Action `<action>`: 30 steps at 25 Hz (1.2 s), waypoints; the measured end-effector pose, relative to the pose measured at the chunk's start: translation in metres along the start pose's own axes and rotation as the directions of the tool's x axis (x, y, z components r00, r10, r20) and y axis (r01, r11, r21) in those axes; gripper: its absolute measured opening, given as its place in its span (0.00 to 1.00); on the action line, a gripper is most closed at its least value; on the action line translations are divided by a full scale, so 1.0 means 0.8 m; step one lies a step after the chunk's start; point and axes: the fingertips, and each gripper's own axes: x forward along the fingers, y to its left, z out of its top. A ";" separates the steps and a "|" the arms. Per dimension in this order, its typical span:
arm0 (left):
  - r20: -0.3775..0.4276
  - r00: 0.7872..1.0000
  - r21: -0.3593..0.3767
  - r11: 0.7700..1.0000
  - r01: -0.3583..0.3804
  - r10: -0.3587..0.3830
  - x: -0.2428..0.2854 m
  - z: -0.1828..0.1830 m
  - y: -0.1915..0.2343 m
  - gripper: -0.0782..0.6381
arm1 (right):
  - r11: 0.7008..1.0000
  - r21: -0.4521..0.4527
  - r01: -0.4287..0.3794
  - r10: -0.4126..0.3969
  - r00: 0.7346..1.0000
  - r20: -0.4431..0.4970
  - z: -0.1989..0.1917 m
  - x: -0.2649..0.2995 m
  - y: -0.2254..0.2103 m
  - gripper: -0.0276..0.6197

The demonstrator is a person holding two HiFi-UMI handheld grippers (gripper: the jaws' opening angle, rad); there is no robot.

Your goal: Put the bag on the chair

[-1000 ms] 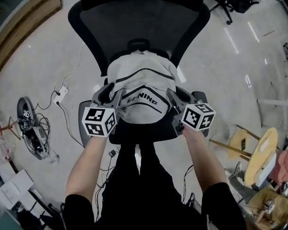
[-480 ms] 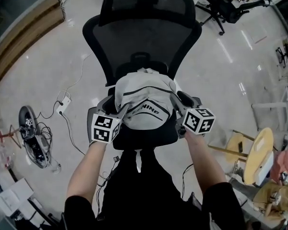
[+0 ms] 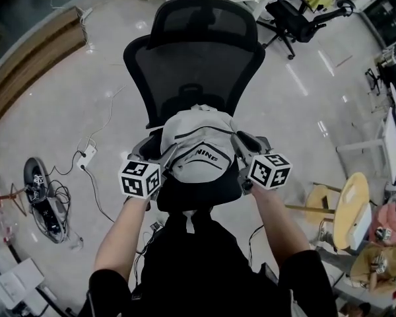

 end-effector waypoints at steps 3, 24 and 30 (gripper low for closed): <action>0.016 1.000 0.032 0.999 0.021 -0.022 -0.016 0.012 -0.019 0.52 | 1.000 -0.023 0.002 -0.001 1.000 0.012 0.004 -0.019 0.017 0.16; 0.188 0.973 0.170 0.972 -0.164 0.132 -0.184 -0.013 -0.244 0.22 | 0.975 -0.216 -0.050 0.087 0.982 0.165 -0.047 -0.286 0.064 0.09; 0.204 0.959 0.129 0.966 -0.224 0.196 -0.243 -0.047 -0.328 0.19 | 0.955 -0.262 -0.140 0.198 0.958 0.208 -0.071 -0.381 0.098 0.09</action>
